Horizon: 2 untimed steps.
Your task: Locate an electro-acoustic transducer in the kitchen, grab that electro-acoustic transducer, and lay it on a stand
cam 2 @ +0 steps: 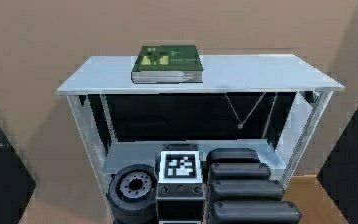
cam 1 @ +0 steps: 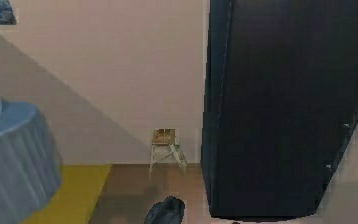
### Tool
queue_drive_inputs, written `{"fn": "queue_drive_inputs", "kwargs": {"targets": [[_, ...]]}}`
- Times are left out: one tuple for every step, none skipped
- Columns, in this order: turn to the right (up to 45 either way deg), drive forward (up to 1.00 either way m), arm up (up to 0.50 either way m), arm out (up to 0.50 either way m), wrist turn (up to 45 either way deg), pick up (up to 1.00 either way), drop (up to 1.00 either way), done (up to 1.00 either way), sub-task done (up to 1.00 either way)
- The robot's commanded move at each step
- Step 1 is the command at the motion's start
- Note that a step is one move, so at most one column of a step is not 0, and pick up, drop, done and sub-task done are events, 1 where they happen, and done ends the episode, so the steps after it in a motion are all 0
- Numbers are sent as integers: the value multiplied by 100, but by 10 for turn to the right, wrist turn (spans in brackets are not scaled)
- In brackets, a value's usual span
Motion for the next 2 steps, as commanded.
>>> {"fn": "queue_drive_inputs", "kwargs": {"targets": [[-450,0,0,0,0,0,0,0,0],[-90,0,0,0,0,0,0,0,0]]}}
